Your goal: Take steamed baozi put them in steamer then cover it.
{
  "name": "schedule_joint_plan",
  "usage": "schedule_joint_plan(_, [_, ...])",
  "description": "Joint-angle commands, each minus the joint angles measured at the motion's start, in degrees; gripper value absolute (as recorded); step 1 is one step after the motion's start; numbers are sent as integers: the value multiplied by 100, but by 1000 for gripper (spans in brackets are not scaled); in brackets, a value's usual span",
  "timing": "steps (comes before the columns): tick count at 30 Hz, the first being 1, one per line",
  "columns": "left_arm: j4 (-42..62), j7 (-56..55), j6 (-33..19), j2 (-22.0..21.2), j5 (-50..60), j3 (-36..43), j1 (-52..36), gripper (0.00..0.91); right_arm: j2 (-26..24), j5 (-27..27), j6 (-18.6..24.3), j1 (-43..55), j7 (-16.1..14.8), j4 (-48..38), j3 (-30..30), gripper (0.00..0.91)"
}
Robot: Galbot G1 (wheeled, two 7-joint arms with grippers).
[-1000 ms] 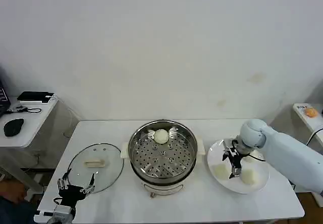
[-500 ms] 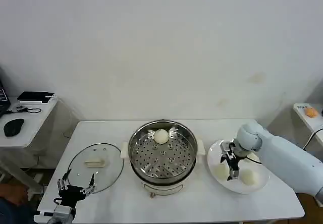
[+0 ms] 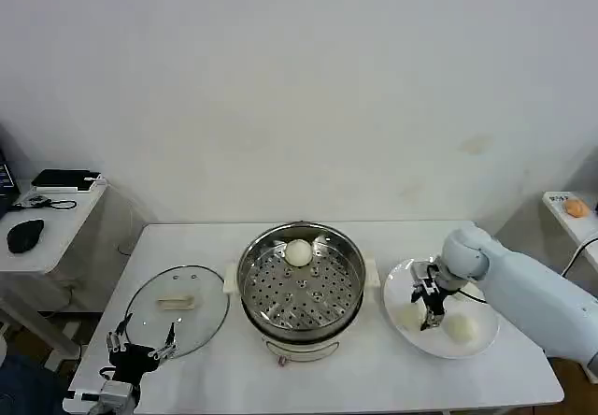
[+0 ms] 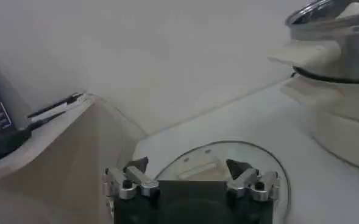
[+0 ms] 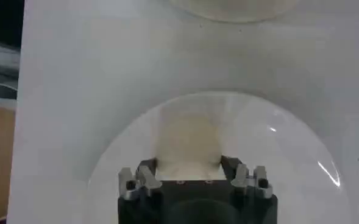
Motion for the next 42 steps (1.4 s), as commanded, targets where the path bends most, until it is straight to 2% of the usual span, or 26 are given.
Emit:
schedule_joint_plan(1, [-5,3,1,1,1,9,-8,907,-94,38,-2,54,5,88,103,715])
schedule_joint_plan(4, [-15,4,-1,5,0,32,-25,907,-295,142,-17,280,-17,241,83,715])
schedule_joint_plan(12, [-117,9,0,-13,-6,86,-71,907,-754,838,-152,1542,-97,672,-263,715])
schedule_joint_plan(18, [-171,15,2,26,-17,89,-66,907,-627,1383,-278,2764,-149,700,-747,715])
schedule_joint_plan(23, [-238,46,4,13,73,65,-74,907,-70,2177,-513,4034,-169,715,-1739,715])
schedule_joint_plan(27, [-335,73,9,-17,65,60,-106,907,536,2574,-725,4556,-132,614,-2050,715])
schedule_joint_plan(34, [-436,44,1,-63,53,64,-124,907,1444,2992,-890,4646,-48,327,-2457,715])
schedule_joint_plan(42, [-535,72,8,-121,43,36,-163,907,2448,3189,-1051,4132,63,-13,-2515,715])
